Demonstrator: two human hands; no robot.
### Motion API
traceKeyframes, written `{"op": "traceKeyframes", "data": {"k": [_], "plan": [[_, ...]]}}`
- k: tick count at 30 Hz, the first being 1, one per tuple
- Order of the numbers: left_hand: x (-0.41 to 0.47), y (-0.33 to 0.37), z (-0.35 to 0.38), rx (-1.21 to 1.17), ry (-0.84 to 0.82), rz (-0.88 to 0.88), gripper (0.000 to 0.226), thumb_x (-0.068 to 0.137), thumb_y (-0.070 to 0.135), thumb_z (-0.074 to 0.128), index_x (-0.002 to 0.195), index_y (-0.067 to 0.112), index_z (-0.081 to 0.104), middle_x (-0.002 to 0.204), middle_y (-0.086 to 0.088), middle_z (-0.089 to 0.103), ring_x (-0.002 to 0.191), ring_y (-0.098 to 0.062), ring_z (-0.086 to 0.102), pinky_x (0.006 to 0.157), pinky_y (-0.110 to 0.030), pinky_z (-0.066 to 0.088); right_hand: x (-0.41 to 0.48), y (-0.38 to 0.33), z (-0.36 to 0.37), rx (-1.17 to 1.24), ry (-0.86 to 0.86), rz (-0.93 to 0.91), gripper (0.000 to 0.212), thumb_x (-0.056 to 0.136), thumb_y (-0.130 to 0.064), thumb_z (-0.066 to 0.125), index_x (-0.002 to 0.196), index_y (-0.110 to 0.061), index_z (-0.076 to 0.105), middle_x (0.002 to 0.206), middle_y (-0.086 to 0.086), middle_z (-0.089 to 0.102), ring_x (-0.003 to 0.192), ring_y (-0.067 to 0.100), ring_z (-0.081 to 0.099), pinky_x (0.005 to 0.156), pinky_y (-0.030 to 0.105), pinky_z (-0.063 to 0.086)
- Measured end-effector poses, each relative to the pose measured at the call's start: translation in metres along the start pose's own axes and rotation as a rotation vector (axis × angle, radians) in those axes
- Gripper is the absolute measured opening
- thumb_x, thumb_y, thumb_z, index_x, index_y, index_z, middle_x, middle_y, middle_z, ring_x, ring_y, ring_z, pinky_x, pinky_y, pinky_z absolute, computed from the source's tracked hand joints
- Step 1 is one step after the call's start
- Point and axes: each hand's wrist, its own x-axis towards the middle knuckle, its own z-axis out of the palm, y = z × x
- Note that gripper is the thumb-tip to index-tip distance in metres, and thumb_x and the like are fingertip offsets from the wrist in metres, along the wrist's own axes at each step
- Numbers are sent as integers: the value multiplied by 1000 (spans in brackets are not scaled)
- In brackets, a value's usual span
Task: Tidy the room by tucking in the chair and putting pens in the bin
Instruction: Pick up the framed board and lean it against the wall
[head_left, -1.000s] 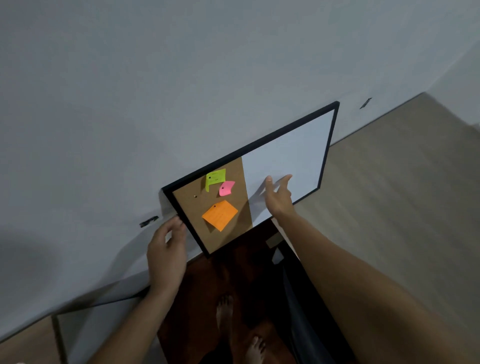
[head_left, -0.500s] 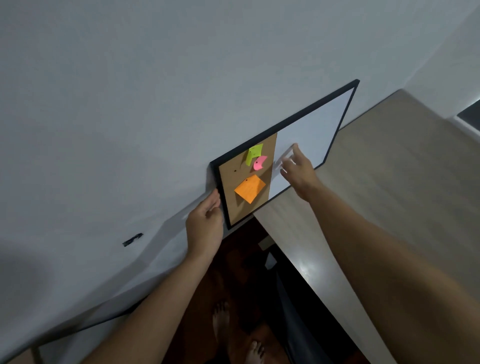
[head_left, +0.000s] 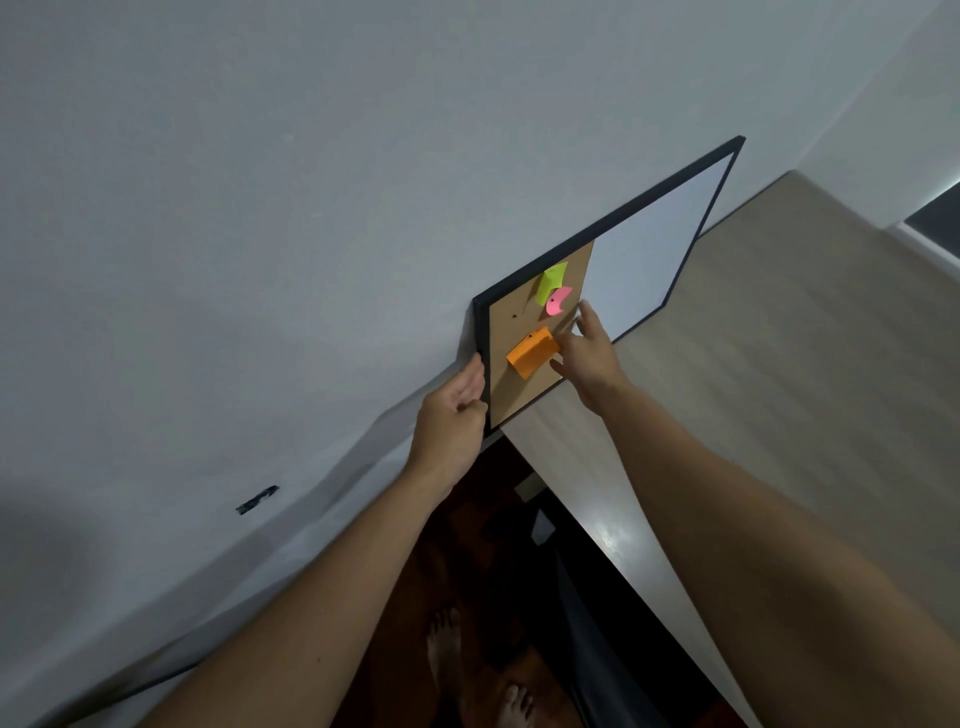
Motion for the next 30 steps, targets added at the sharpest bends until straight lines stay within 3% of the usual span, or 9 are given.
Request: {"op": "traceKeyframes", "data": {"k": [2, 7, 10, 15, 20, 22, 25, 30], "plan": [[1, 0, 1, 11, -33, 3, 73, 102, -8, 47, 163, 31, 36, 165, 11, 44, 151, -4, 42, 129, -40, 33, 3, 2, 1, -15, 12, 6, 67, 108, -20, 54, 165, -34, 22, 169, 3, 32, 143, 36, 46, 96, 47, 52], [5, 5, -4, 49, -110, 25, 76, 105, -4, 49, 167, 32, 24, 170, 15, 31, 155, -2, 33, 120, -21, 38, 11, 3, -1, -10, 20, 26, 72, 104, -29, 58, 165, -36, 21, 172, 3, 29, 155, 39, 33, 117, 63, 41], [10, 13, -2, 61, -119, 21, 75, 106, 0, 50, 168, 29, 20, 173, 8, 30, 157, -8, 33, 128, -34, 29, 12, 0, -2, -3, 23, 41, 77, 100, -29, 61, 165, -37, 20, 171, 4, 29, 154, 39, 35, 117, 64, 41], [3, 25, 11, 95, -62, 17, 65, 107, 7, 47, 167, 23, 28, 167, 4, 42, 154, -13, 41, 120, -30, 34, 14, -3, -5, 32, 38, 43, 70, 104, -23, 57, 165, -31, 23, 169, 6, 33, 150, 38, 40, 117, 60, 43], [-5, 24, 14, 89, -60, 28, 67, 106, 4, 49, 166, 24, 30, 168, 5, 40, 154, -12, 41, 109, -22, 36, 4, -3, -12, -5, 13, 43, 58, 104, -20, 56, 159, -21, 38, 157, 7, 49, 144, 34, 46, 118, 57, 42], [-8, 21, 11, 96, -60, 32, 67, 105, 5, 50, 166, 24, 30, 169, 6, 38, 154, -12, 40, 108, -21, 36, -6, -4, -15, -29, 15, 30, 61, 104, -27, 58, 160, -19, 36, 161, 8, 45, 149, 33, 42, 120, 58, 39], [-14, 18, 10, 102, -51, 39, 64, 106, 7, 50, 166, 23, 31, 169, 5, 39, 152, -12, 42, 107, -22, 36, -25, -1, -21, -90, 34, 24, 67, 107, -29, 55, 165, -16, 25, 170, 8, 32, 155, 30, 34, 123, 49, 36], [-26, 12, 13, 148, -69, 49, 52, 106, 15, 53, 157, 24, 47, 155, 11, 53, 125, 1, 51, 92, -14, 39, -58, 12, -43, -131, 72, 18, 66, 106, -25, 54, 166, -16, 27, 170, 9, 33, 154, 26, 37, 112, 35, 37]]}}
